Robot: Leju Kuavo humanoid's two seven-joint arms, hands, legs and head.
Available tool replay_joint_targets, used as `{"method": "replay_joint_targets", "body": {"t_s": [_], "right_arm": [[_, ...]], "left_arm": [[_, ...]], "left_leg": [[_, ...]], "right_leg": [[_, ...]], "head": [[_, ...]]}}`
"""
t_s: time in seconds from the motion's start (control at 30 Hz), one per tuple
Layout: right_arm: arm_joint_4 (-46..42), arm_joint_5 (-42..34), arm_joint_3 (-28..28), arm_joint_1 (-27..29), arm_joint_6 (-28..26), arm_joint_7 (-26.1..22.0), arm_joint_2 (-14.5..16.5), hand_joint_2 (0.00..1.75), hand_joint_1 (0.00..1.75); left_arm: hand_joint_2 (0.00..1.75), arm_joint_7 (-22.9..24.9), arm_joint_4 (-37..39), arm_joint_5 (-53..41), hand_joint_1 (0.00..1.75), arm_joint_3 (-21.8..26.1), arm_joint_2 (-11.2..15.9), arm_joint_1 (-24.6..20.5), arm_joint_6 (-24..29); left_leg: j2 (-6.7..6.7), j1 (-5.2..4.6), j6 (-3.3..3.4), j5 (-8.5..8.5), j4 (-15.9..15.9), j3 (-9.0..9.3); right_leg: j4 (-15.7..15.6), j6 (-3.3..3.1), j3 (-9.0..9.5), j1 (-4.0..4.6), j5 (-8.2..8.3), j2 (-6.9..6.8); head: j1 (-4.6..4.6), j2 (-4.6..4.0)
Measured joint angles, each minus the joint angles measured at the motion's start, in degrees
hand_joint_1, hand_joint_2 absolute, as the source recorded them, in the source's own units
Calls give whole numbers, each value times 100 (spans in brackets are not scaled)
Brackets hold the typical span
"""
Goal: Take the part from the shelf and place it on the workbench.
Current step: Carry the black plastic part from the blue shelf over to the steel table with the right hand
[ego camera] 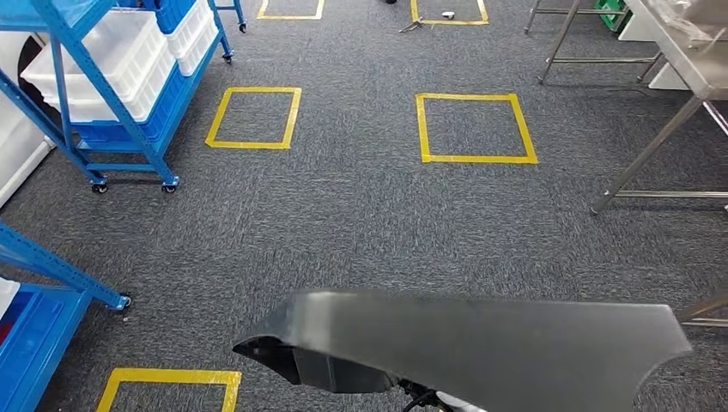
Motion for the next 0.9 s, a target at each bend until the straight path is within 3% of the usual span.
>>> {"method": "replay_joint_targets", "body": {"t_s": [0.03, 0.07, 0.1, 0.13, 0.2, 0.27, 0.33, 0.37, 0.43, 0.5, 0.53, 0.57, 0.6, 0.63, 0.7, 0.77, 0.8, 0.87, 0.9], "right_arm": [[7, -14, 0, -3, 16, -3, 26, 175, 175], [16, -32, 1, -7, 37, -9, 47, 175, 175], [28, -54, 1, -15, 62, -20, 71, 175, 175], [40, -77, 1, -28, 87, -37, 103, 175, 175], [61, -135, 1, -63, 122, -101, 171, 175, 175], [86, -189, 1, -88, 125, -178, 217, 175, 175], [122, -208, -2, -79, 89, -253, 230, 175, 175], [139, -202, -8, -54, 50, -290, 230, 175, 175], [156, -168, -23, 11, -41, -362, 229, 175, 175], [150, -99, -36, 101, -126, -396, 229, 175, 175], [136, -58, -48, 164, -166, -401, 227, 175, 175], [115, -22, -67, 238, -196, -402, 222, 175, 175], [90, 5, -89, 308, -219, -401, 216, 175, 175], [61, 28, -111, 366, -237, -398, 210, 175, 175], [8, 73, -147, 429, -265, -386, 204, 175, 175], [-34, 115, -176, 460, -295, -379, 204, 175, 175], [-47, 130, -190, 477, -305, -379, 204, 175, 175], [-61, 149, -212, 506, -305, -376, 204, 175, 175], [-65, 159, -220, 510, -299, -375, 206, 175, 175]], "left_arm": [[175, -27, -6, 12, 0, 8, 20, 9, -13], [175, -45, -13, 23, 0, 15, 36, 15, -21], [175, -57, -21, 33, 0, 21, 49, 17, -22], [175, -63, -31, 42, 0, 27, 61, 18, -17], [175, -63, -47, 58, 0, 47, 78, 20, 8], [175, -56, -65, 77, 0, 88, 90, 29, 36], [175, -46, -81, 91, 0, 120, 105, 37, 55], [175, -45, -87, 96, 0, 126, 113, 38, 58], [175, -56, -106, 97, 0, 131, 141, 43, 49], [175, -70, -124, 84, 0, 132, 193, 69, 35], [175, -73, -131, 69, 0, 133, 226, 85, 29], [175, -73, -139, 53, 0, 133, 267, 96, 21], [175, -72, -147, 35, 0, 133, 306, 100, 9], [175, -73, -157, 21, 0, 133, 342, 97, -11], [175, -79, -167, -4, 0, 133, 394, 85, -60], [175, -82, -169, -24, 0, 133, 429, 72, -96], [175, -85, -169, -31, 0, 133, 440, 64, -115], [175, -104, -168, -35, 0, 133, 451, 41, -167], [175, -119, -168, -33, 0, 133, 451, 33, -196]], "left_leg": [[-36, 8, -18, -125, 349, -166], [-50, 17, -34, -143, 535, -263], [-55, 28, -47, -45, 504, -262], [-72, 46, -60, 146, 260, -161], [-265, 95, -77, 526, -500, 167], [-463, 116, -41, 638, -919, 345], [-445, 103, 38, 620, -958, 357], [-394, 103, 76, 634, -976, 362], [-288, 109, 163, 659, -1021, 383], [-165, 85, 222, 657, -1036, 393], [-99, 71, 235, 650, -1034, 393], [-37, 61, 240, 642, -1032, 396], [19, 56, 241, 632, -1030, 401], [71, 53, 234, 619, -1029, 412], [162, 44, 200, 583, -1026, 455], [236, 19, 144, 545, -1020, 493], [275, 7, 115, 534, -1024, 506], [347, 10, 59, 512, -1038, 526], [319, 20, 32, 468, -1002, 522]], "right_leg": [[2, -5, -1, 0, 1, 60], [7, -4, -1, -2, 1, 123], [16, 0, 1, -6, -1, 186], [30, 9, 5, -12, -7, 250], [86, 53, -10, -13, -33, 369], [140, 123, -67, -7, -39, 477], [145, 195, -113, -13, -14, 572], [155, 225, -122, -23, -22, 573], [399, 272, -235, -22, -185, 384], [1073, 304, -564, -23, -535, 128], [1453, 316, -757, -31, -687, 76], [1708, 322, -889, -40, -751, 53], [1765, 321, -924, -45, -712, 39], [1591, 312, -837, -47, -572, 20], [813, 265, -421, -26, -224, -135], [252, 206, -126, 25, -72, -280], [168, 183, -90, 52, -82, -300], [136, 131, -96, 53, -58, -189], [105, 95, -85, 40, -42, -143]], "head": [[1, 0], [1, 0], [1, 0], [0, 0], [0, 0], [1, 0], [1, 0], [1, 0], [2, 0], [2, 0], [1, 0], [1, 0], [1, 0], [1, 0], [1, 0], [1, 0], [1, 0], [1, 0], [1, 0]]}}
